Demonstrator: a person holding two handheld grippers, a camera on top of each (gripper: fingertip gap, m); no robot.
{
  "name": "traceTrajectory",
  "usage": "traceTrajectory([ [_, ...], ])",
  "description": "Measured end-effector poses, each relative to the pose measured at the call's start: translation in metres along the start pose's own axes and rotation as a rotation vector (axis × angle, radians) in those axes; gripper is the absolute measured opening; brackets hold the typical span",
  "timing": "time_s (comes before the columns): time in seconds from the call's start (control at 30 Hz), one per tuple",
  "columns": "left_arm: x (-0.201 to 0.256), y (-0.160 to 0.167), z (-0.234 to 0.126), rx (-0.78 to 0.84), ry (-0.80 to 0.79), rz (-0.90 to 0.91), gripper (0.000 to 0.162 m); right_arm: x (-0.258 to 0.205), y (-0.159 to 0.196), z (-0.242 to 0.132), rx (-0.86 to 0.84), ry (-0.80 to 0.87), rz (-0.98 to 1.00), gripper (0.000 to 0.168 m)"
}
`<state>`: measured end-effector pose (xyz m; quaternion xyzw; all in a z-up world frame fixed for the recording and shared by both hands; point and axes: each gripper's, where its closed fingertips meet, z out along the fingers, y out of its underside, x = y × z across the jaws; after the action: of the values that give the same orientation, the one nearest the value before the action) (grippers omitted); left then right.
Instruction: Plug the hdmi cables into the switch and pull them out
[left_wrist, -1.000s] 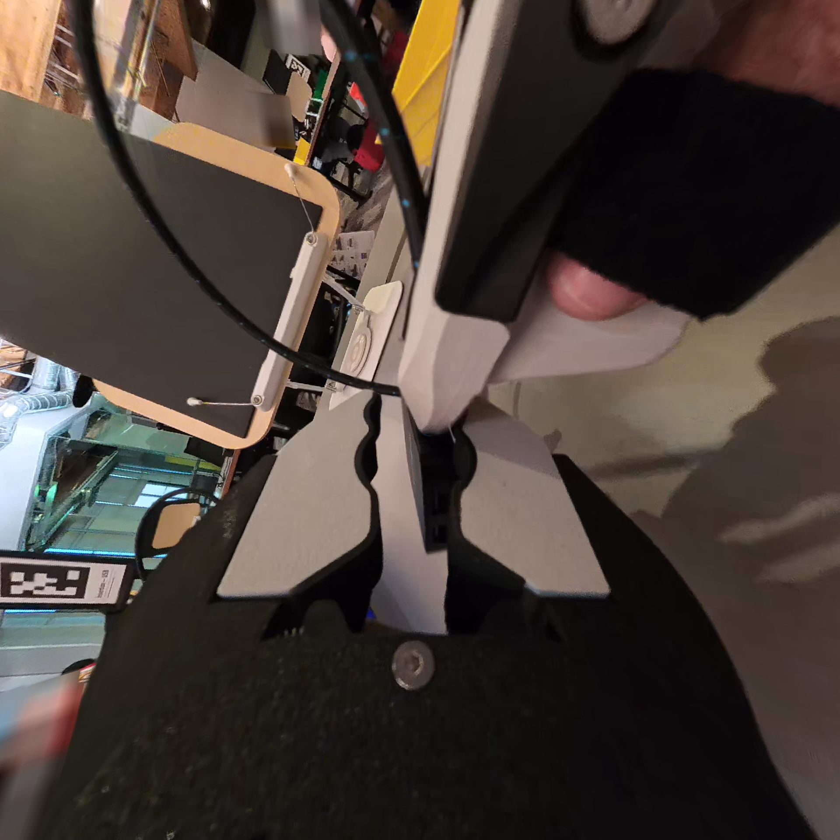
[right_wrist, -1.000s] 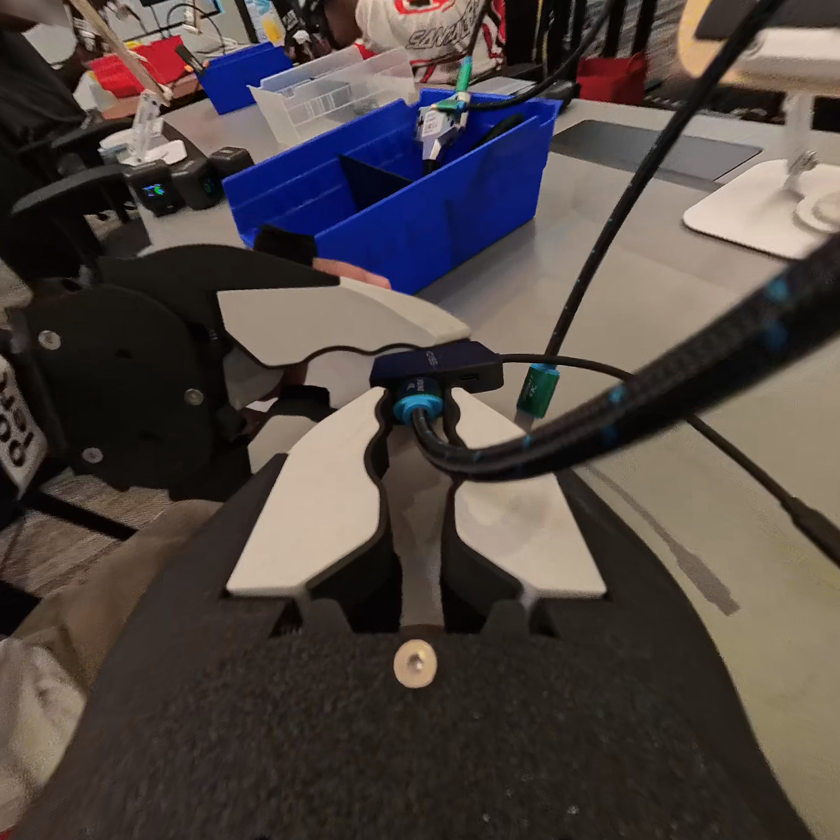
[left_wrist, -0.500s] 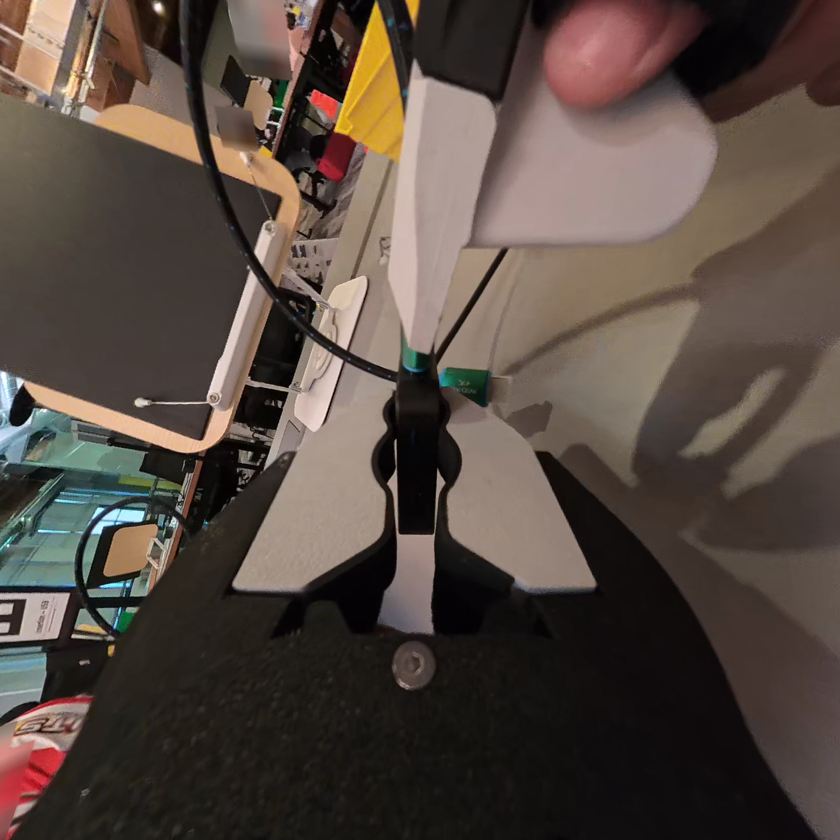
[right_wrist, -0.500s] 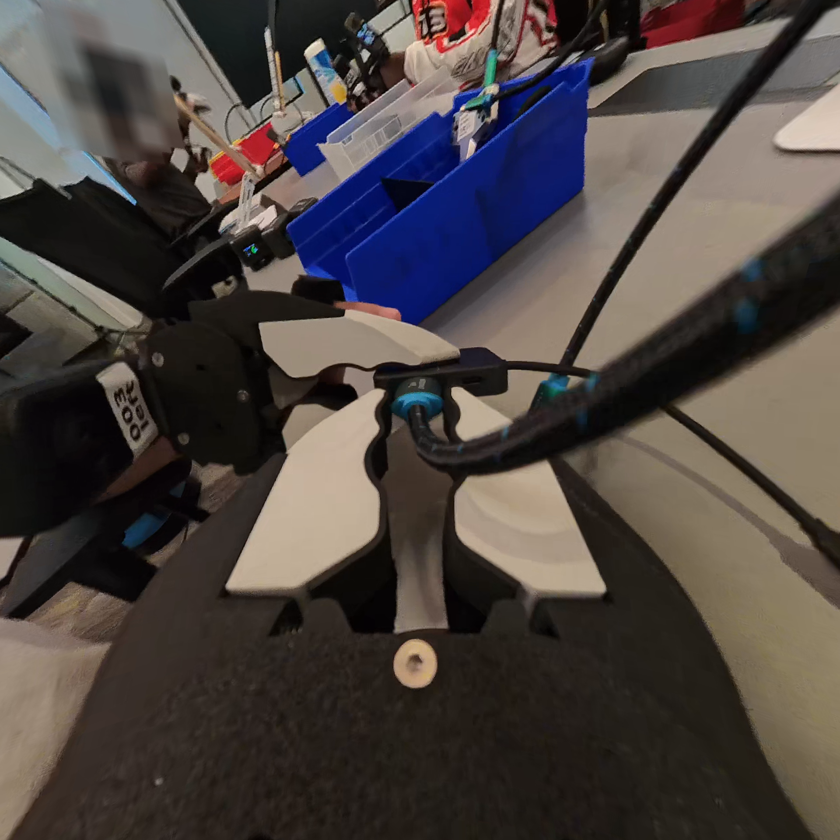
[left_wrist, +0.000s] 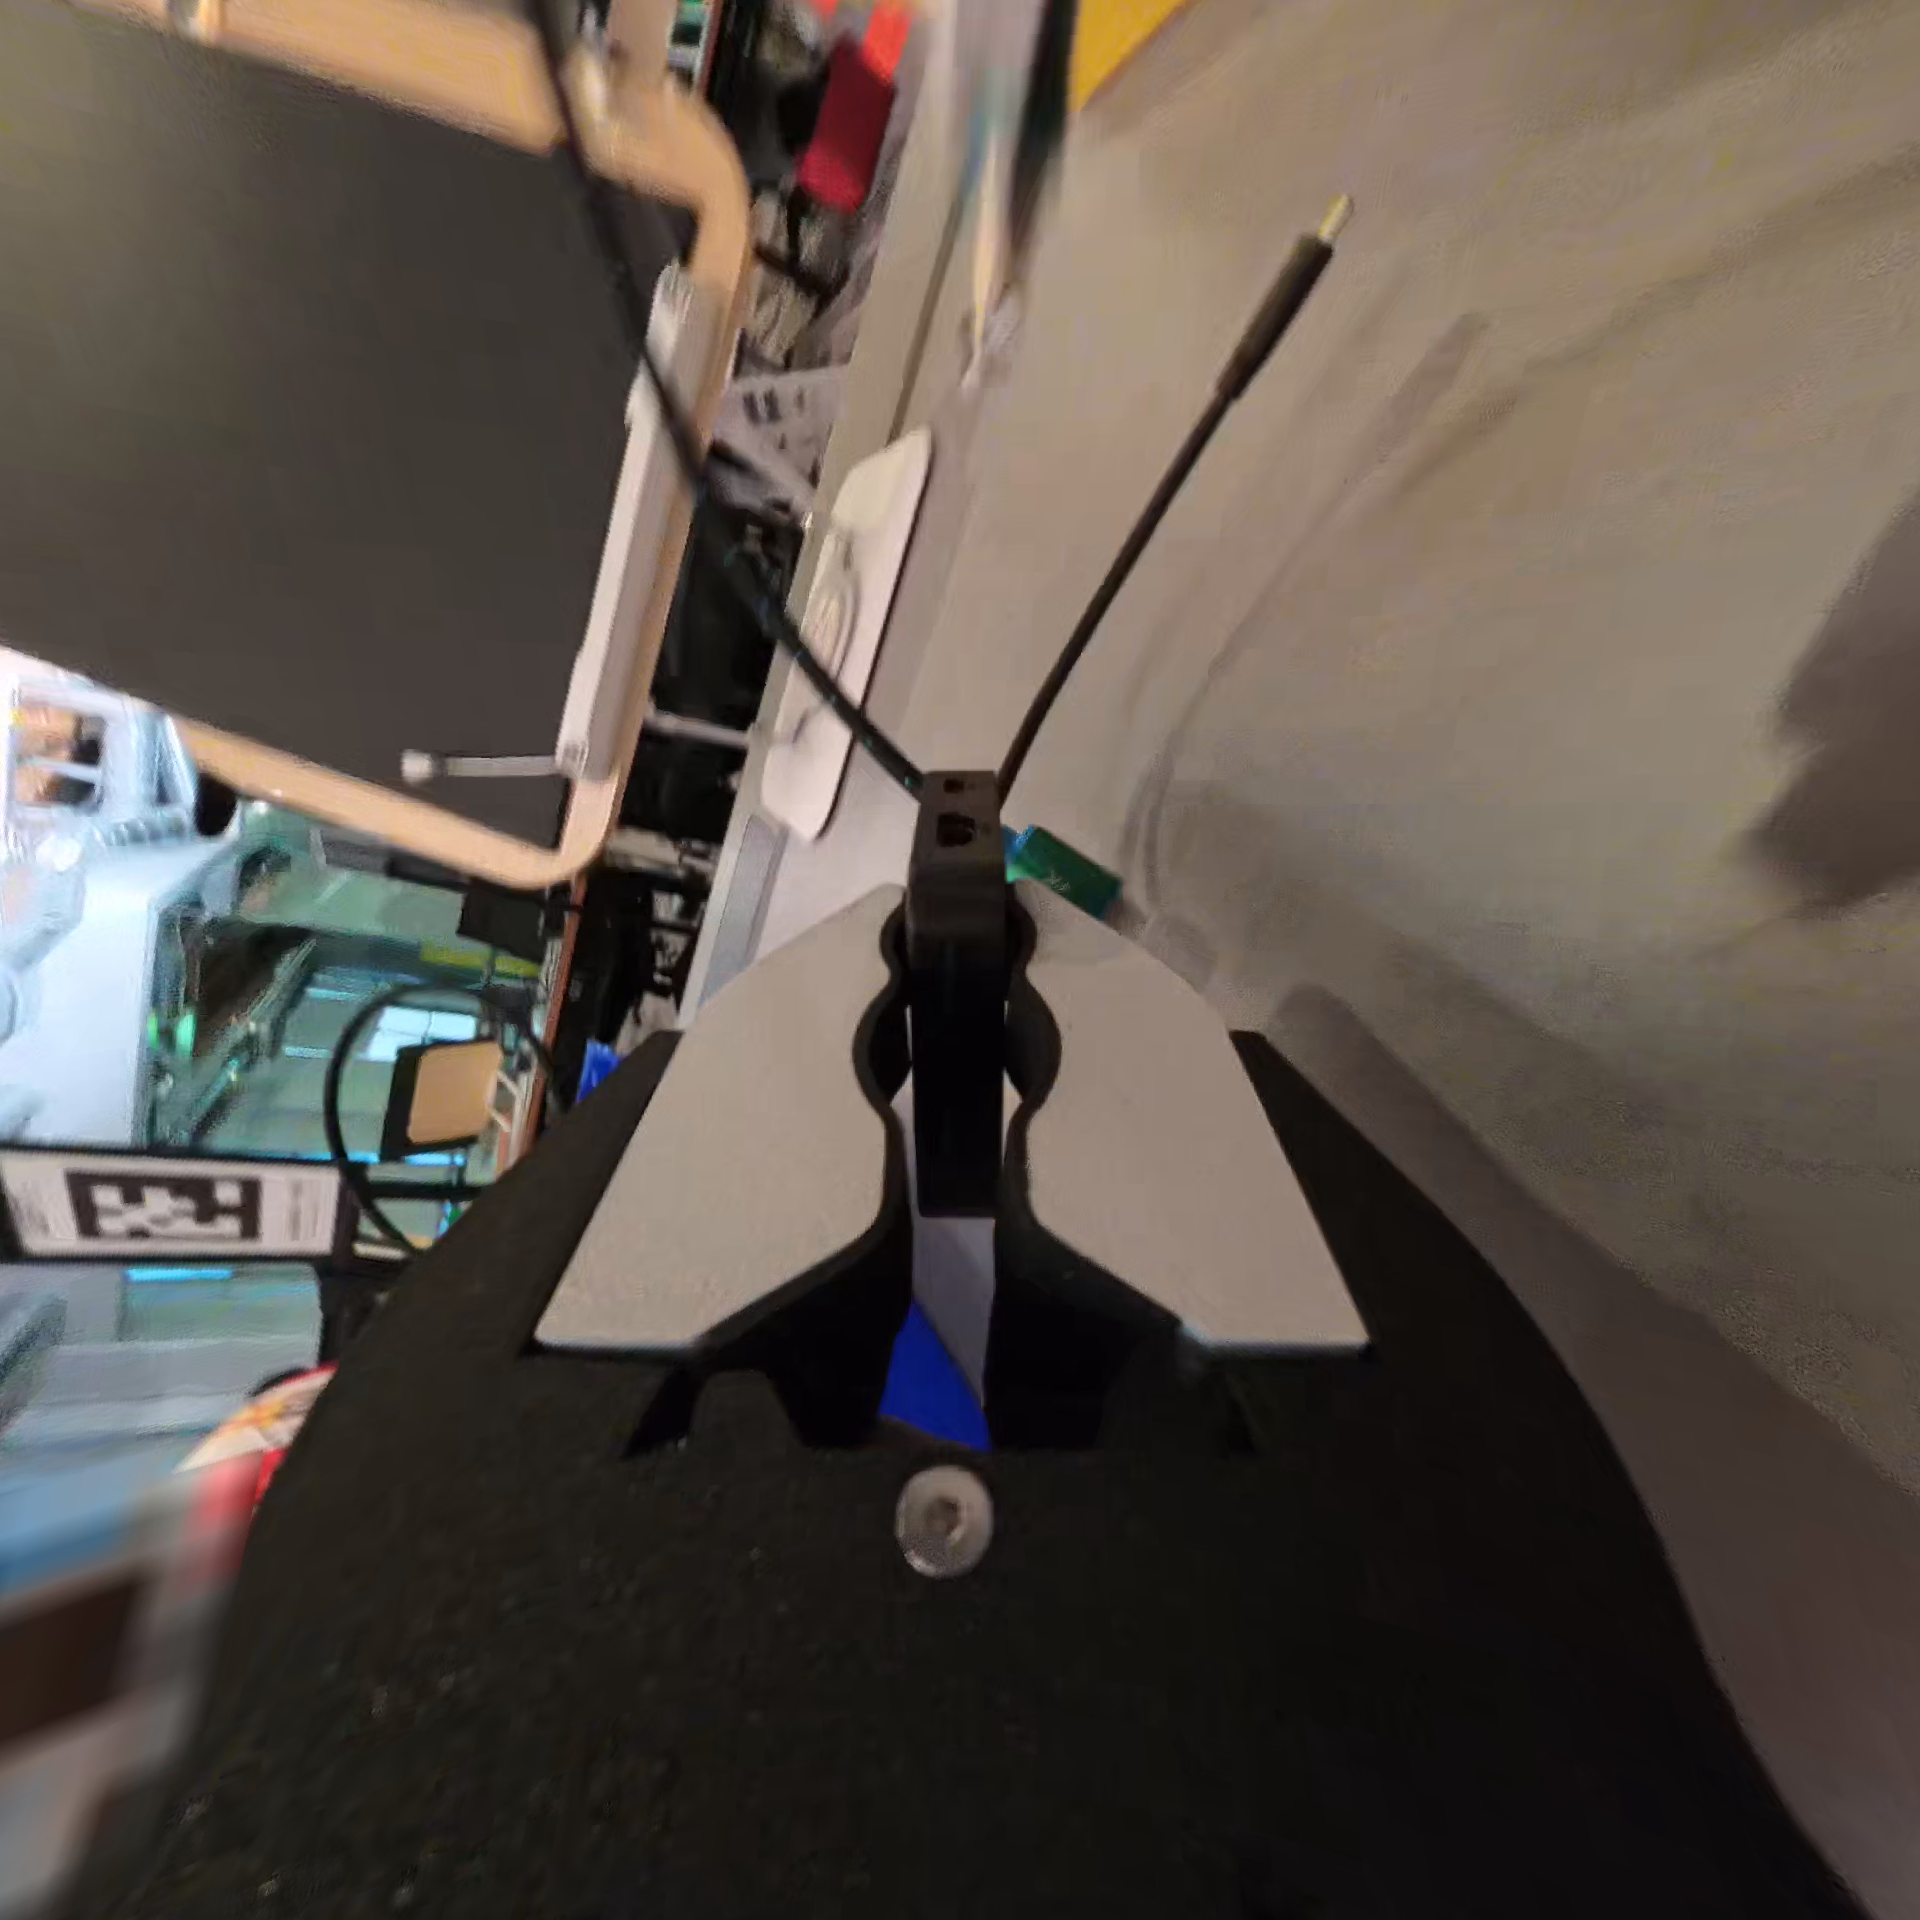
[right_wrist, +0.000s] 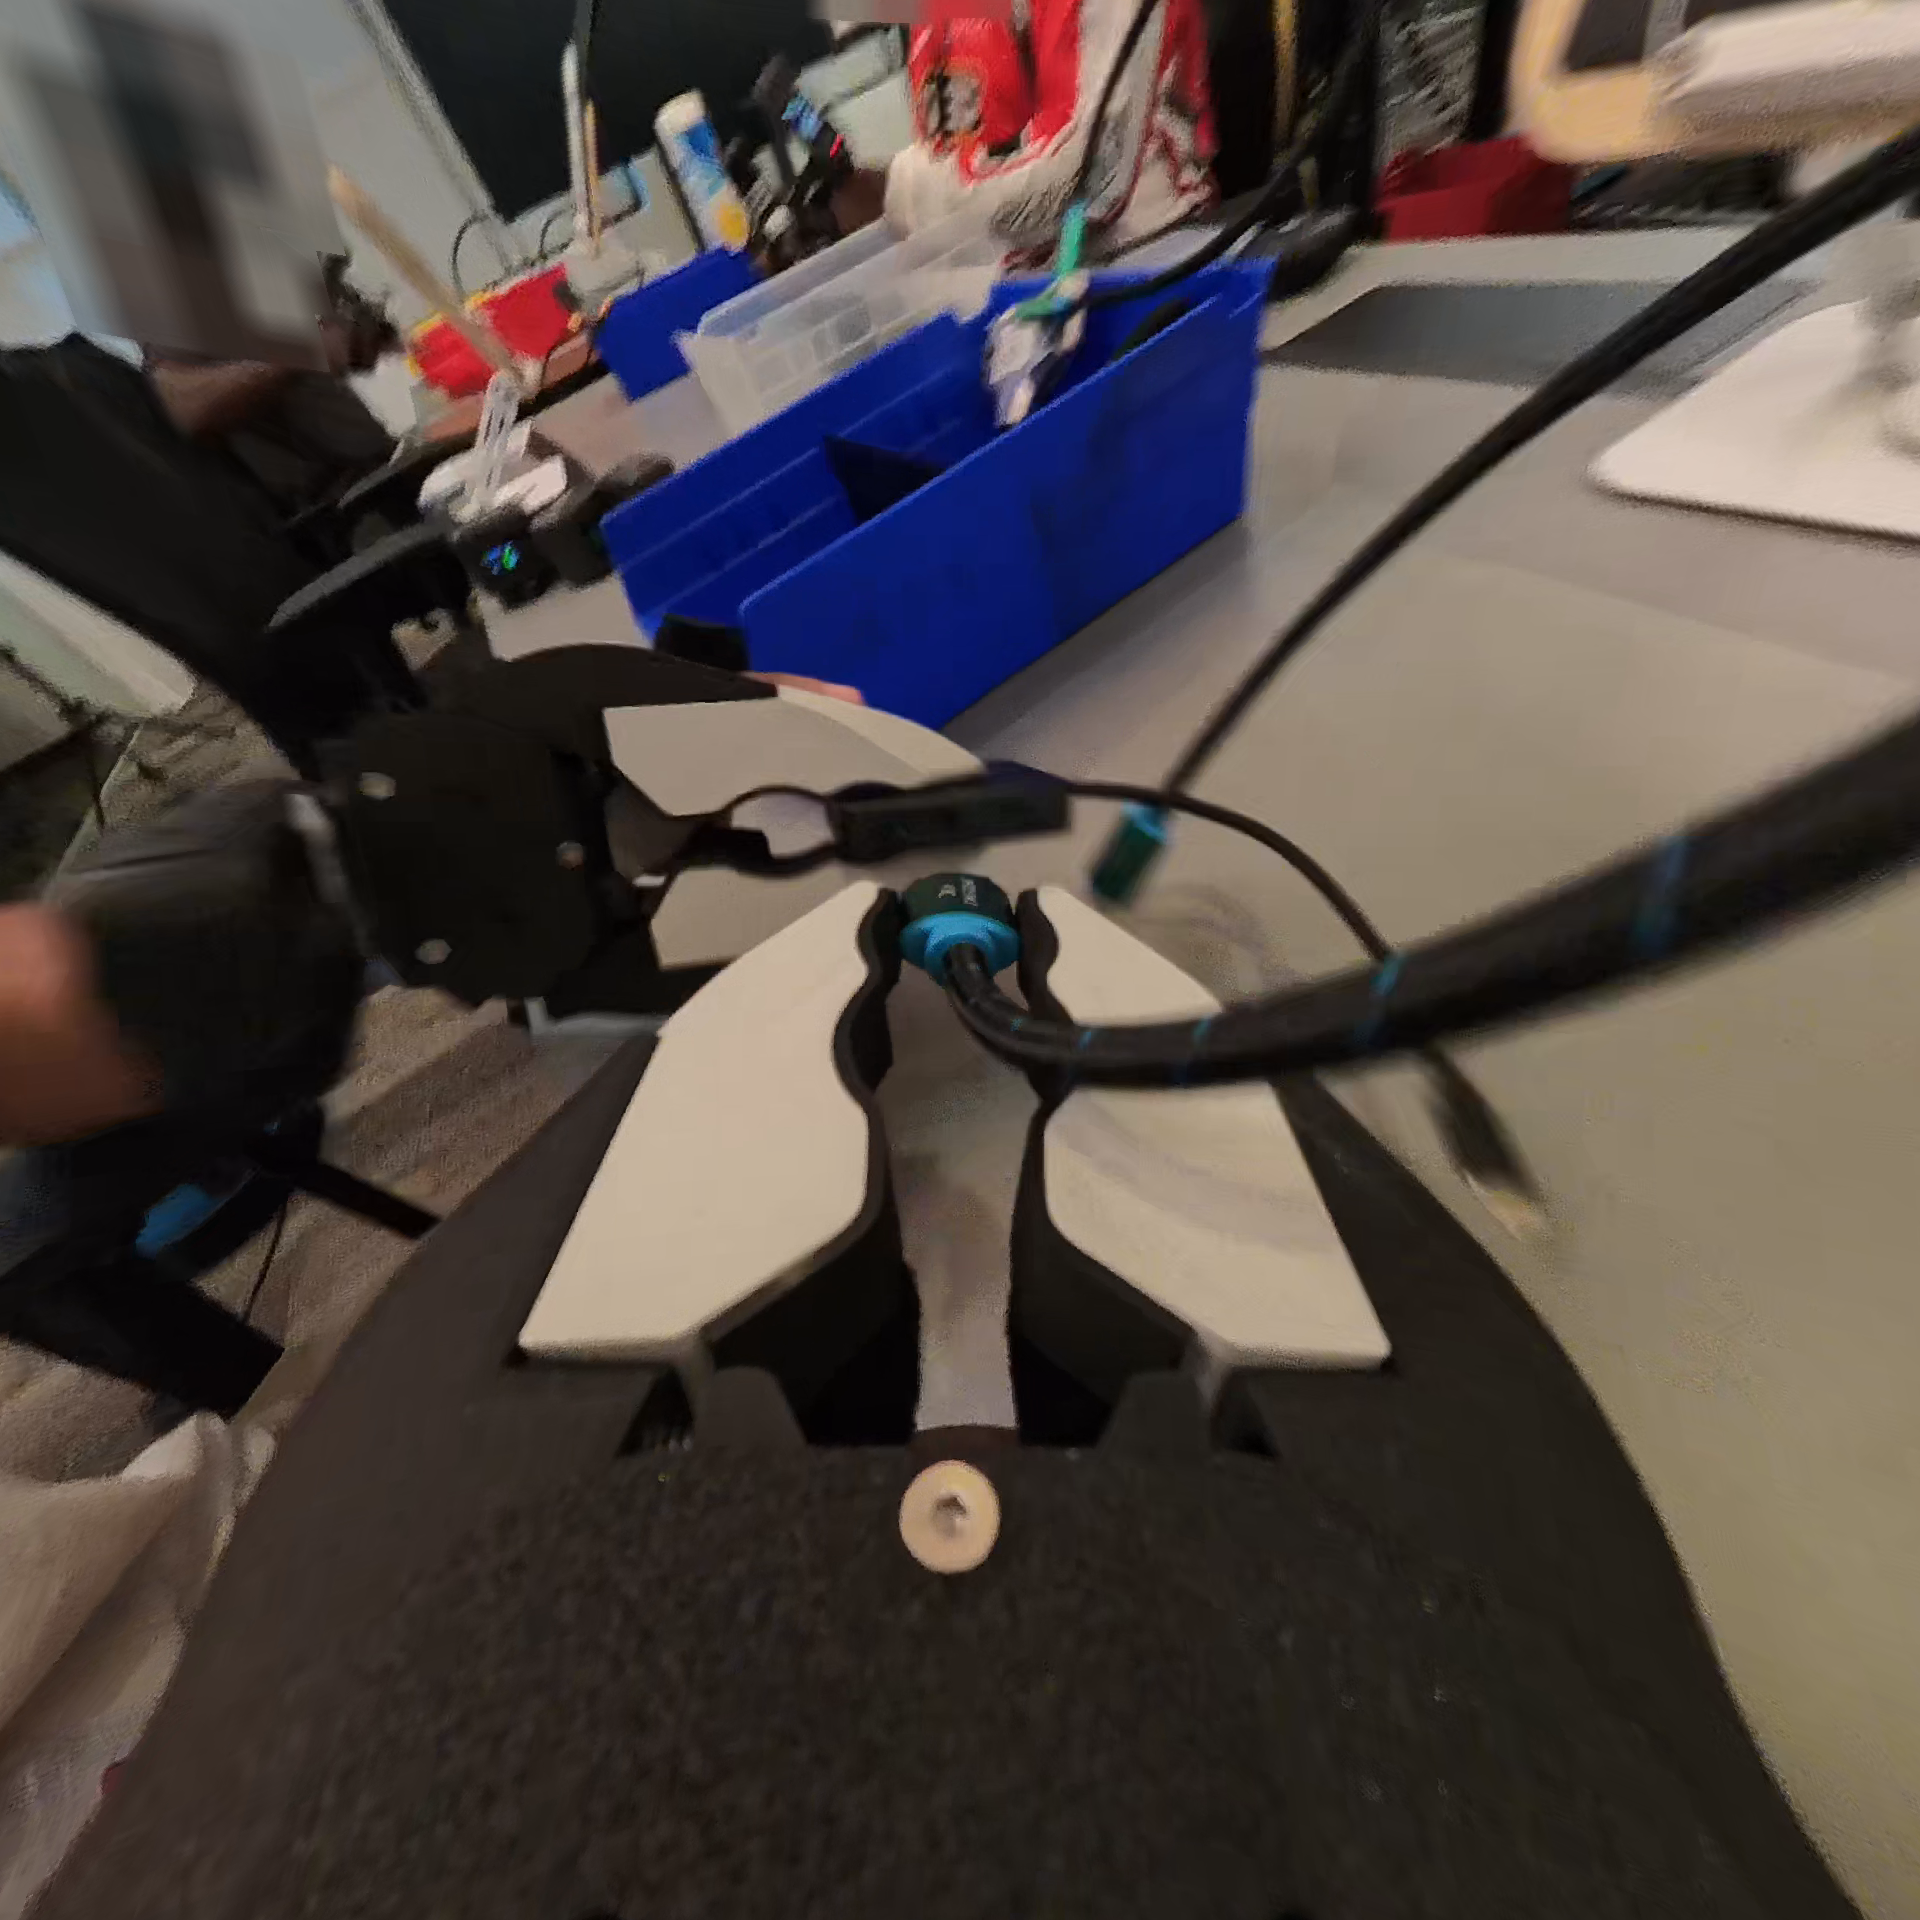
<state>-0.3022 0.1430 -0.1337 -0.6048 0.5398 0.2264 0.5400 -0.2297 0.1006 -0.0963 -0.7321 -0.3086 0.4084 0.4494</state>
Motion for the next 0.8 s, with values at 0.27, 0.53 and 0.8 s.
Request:
traceTrajectory([
  [0.27, 0.005, -0.042, -0.013, 0.122, 0.014, -0.095, 0.014, 0.017, -0.045, -0.046, -0.089, 0.114, -0.231, 0.021],
  [0.53, 0.008, -0.117, -0.077, 0.564, 0.45, -0.582, 0.014, 0.091, -0.127, -0.134, 0.05, 0.457, -0.256, 0.013],
  [0.8, -0.003, -0.073, -0.087, 0.444, 0.381, -0.699, 0.014, 0.13, -0.154, -0.183, 0.005, 0.543, -0.244, 0.012],
])
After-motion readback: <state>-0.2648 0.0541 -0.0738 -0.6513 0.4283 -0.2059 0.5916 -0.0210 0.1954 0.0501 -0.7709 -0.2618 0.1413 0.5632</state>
